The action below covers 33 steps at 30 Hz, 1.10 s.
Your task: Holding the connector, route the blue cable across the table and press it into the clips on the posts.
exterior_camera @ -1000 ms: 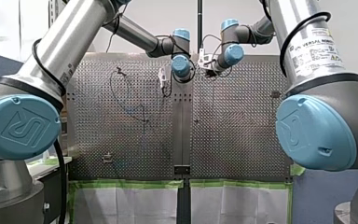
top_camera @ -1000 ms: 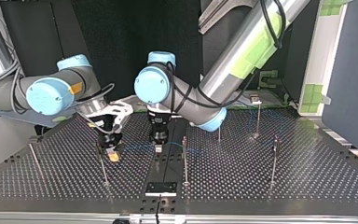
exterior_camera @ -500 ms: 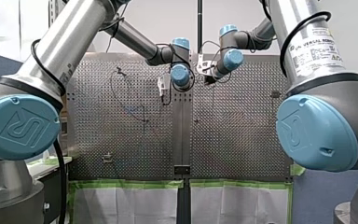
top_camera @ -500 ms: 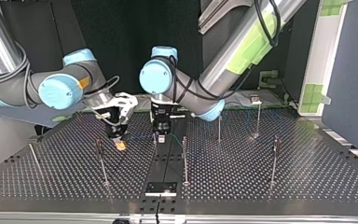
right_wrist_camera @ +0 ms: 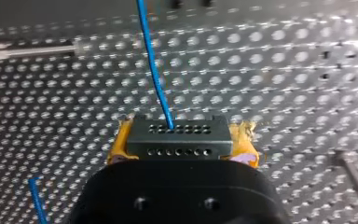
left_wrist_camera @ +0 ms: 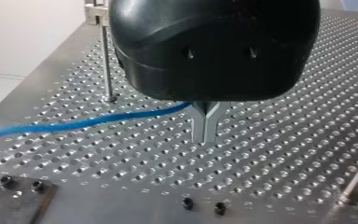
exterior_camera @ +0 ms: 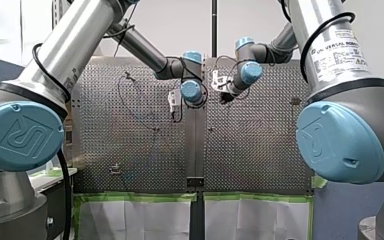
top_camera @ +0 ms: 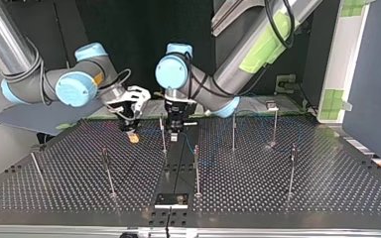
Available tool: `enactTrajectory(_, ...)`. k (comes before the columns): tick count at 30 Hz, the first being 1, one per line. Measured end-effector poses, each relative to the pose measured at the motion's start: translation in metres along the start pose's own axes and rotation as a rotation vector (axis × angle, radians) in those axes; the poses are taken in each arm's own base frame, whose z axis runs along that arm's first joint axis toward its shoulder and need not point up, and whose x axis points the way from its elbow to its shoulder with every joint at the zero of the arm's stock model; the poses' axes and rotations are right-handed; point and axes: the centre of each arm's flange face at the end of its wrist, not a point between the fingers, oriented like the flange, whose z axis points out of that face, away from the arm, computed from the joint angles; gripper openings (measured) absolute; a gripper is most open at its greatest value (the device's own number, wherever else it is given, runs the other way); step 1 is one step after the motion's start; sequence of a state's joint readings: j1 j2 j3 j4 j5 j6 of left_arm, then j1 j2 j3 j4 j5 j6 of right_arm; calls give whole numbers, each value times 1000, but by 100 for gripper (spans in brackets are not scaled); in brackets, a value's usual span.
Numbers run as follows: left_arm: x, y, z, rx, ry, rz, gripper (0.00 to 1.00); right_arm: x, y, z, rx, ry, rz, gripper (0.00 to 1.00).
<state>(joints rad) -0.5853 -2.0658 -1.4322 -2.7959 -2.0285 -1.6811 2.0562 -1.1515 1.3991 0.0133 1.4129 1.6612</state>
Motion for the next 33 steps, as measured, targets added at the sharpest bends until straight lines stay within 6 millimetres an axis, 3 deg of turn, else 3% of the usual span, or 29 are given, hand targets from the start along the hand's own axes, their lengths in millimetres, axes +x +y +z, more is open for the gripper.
enactTrajectory(18, 55, 14, -17, 60, 14, -17, 0, -67, 6, -10, -15, -69, 17, 0)
enactTrajectory(23, 92, 19, -23, 83, 56, -10, 0, -81, 7, -15, -19, -96, 22, 0)
enactTrajectory(33, 168, 35, -44, 101, 167, -18, 0, -89, 8, -16, -27, -103, 28, 0)
